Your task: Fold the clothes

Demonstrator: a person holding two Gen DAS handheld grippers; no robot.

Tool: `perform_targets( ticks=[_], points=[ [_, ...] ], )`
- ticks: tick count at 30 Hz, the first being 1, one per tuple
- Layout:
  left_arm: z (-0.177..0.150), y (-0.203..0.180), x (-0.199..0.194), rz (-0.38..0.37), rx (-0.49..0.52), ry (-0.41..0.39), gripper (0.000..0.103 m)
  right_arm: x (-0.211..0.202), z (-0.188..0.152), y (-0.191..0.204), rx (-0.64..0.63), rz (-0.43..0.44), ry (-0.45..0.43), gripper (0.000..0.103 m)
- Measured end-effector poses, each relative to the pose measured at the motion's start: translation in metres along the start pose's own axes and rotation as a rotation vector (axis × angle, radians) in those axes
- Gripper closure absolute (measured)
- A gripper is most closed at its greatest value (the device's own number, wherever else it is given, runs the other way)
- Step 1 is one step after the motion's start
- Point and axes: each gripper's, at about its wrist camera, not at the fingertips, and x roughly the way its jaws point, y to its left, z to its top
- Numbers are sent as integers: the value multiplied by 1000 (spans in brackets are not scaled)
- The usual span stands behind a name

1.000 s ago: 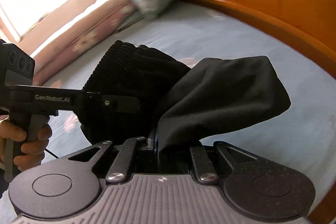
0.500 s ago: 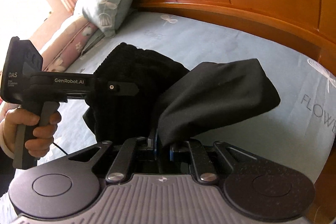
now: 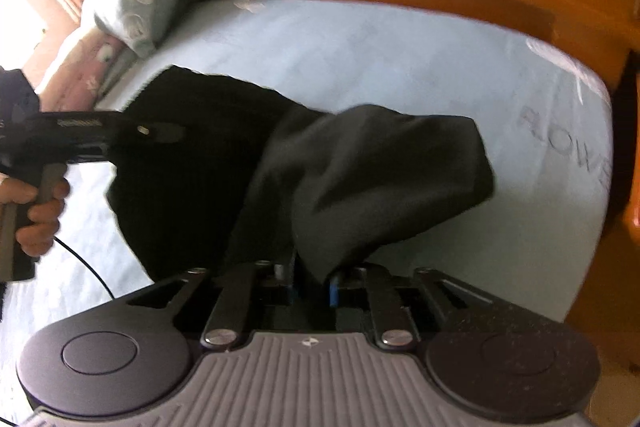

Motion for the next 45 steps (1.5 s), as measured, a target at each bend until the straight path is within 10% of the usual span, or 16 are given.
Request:
perform_targets(
  ticks=[11,16,19,24,31,36,41,45],
  points=[
    [-7,51,-7,45,-163,1,45,4,-16,-97,444,267,1,23],
    [-18,30,-42,15,-155,-111,41,6,-13,-136,672,402,-66,19],
    [-28,4,-51,-23,-92,-143,36,20,-11,-152,762,347,-62,23],
    [-38,-37,-49,1,36,-190,31,45,-8,-157,860,372,-11,77],
    [-34,-16,-48,197,3,-184,30,-3,30,-100,365,71,-191,94],
    [-35,-16,-55,202,-5,-199,30,15,30,-82,147,-202,-76,80],
    [-36,-22,-65,168,6,-229,30,-28,23,-79,113,-204,-205,78],
    [-41,-33,-52,48,42,-188,29,-29,26,-34,-88,-23,-198,78]
  ],
)
